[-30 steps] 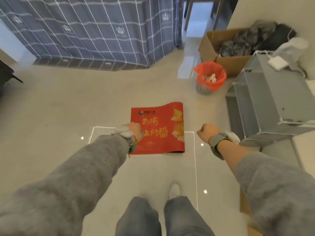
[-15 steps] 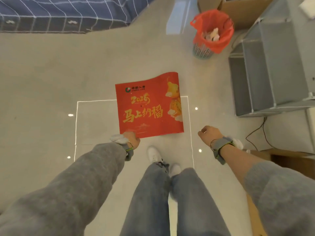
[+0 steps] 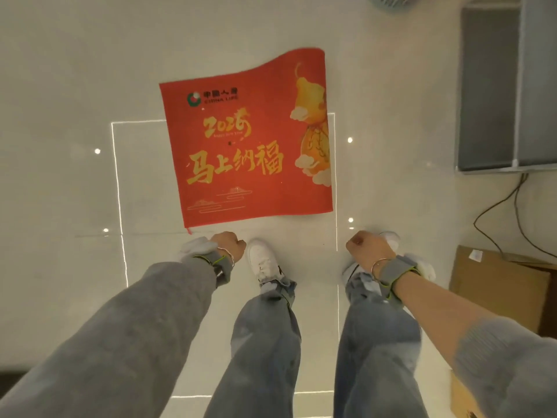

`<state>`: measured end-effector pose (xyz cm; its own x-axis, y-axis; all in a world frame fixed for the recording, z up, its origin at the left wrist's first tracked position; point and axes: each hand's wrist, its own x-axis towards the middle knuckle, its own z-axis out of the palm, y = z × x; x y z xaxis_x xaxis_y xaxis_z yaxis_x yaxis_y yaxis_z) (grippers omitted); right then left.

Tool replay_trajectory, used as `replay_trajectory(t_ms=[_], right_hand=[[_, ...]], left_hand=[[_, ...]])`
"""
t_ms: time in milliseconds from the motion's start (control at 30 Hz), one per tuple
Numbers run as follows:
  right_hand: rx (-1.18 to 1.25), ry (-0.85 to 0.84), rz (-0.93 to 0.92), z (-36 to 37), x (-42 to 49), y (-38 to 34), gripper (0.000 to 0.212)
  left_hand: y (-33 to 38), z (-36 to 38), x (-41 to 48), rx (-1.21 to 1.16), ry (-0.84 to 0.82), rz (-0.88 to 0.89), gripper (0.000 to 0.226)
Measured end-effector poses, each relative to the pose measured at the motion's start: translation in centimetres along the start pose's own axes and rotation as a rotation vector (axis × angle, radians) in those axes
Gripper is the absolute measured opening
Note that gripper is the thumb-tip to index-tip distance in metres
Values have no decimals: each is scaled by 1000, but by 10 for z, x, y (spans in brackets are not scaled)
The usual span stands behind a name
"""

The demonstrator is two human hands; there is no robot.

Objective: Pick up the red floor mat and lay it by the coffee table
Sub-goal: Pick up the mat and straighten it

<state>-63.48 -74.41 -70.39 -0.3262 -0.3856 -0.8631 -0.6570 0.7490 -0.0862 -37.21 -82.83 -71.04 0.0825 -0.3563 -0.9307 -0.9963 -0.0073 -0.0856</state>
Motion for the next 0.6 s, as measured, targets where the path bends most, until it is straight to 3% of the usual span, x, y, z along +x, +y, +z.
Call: replay_trajectory(t_ms=[67,167,267,400,500,600], right_hand=[[-12,-45,-6,14,31,9,19],[0,-78,-16,29,80,22,21],[150,-90,40,38,110,30,27],[428,-158,164,50,153,47,29],[536,-249,201,58,190,56,15],[657,-308,263,64,216,53,24]], left_hand=[[11,15,29,-15,-13,-5,39],[35,36,70,-45,-39,-35,41],[55,53,94,-227,-90,-75,40],[100,79,125,-885,-175,-225,40],[142,87,143,-1375,-230,-351,34],[167,87,160,-1753,-274,-459,52]])
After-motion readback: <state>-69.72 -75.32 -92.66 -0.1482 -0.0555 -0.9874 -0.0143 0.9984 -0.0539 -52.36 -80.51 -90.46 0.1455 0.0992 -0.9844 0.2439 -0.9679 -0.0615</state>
